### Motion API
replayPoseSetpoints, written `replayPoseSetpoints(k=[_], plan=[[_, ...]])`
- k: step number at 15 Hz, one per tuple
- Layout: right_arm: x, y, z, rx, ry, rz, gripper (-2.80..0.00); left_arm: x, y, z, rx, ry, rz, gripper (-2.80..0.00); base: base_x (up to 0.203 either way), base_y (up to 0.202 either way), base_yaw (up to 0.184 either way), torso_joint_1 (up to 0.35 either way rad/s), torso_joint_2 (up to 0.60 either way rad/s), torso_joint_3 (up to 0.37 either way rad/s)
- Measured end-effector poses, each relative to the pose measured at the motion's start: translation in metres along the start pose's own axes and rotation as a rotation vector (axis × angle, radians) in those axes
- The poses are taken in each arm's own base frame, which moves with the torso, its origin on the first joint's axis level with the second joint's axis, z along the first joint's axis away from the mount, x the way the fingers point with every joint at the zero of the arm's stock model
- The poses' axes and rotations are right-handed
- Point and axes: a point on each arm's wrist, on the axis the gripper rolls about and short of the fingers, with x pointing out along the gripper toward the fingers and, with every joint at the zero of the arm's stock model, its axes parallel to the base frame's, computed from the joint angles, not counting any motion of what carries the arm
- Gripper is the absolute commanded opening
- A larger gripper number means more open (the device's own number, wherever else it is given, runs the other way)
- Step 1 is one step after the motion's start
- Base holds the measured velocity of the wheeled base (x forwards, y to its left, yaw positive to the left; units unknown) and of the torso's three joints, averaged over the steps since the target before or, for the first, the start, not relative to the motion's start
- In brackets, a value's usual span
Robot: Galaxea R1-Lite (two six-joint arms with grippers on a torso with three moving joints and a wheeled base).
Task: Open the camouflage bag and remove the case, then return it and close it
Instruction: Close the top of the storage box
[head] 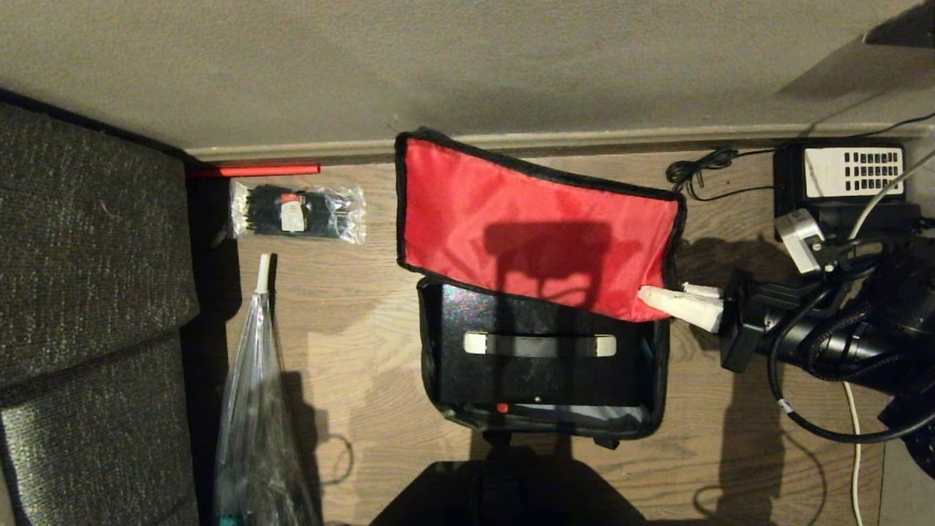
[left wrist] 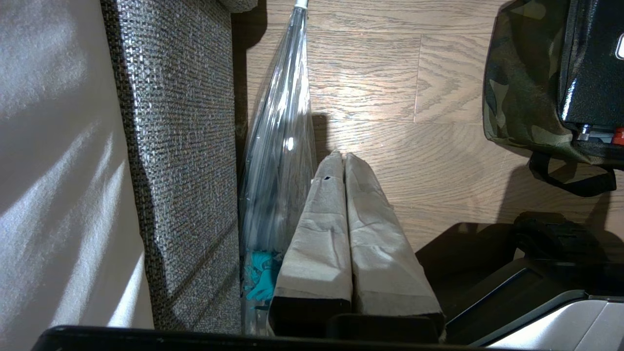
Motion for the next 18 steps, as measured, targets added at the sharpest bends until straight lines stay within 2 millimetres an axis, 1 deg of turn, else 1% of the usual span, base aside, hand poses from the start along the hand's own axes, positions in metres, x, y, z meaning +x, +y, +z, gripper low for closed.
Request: replayPoseSetpoints(k=[3,10,11,18], plan=[[-0.002,0.003,-0.004,-0.086,0.009,0.0,-2.8,0.0,0.0,0.0,0.0,0.0,0.0,-2.8,0.0,0.0,0.0,0.0,0.0,0.0],[-0.005,0.006,-0.001,-0.151,-0.03,-0.001,-2.8,0.0,0.0,0.0,0.0,0.0,0.0,-2.8,0.0,0.0,0.0,0.0,0.0,0.0],[-0.006,0.007,0.0,-0.159,-0.032,-0.001,0.0,0.0,0.0,0.0,0.0,0.0,0.0,-2.8,0.0,0.0,0.0,0.0,0.0,0.0],[-0.009,0.016,0.001,-0.156,-0.05,0.039,0.0,0.0,0.0,0.0,0.0,0.0,0.0,-2.8,0.0,0.0,0.0,0.0,0.0,0.0]])
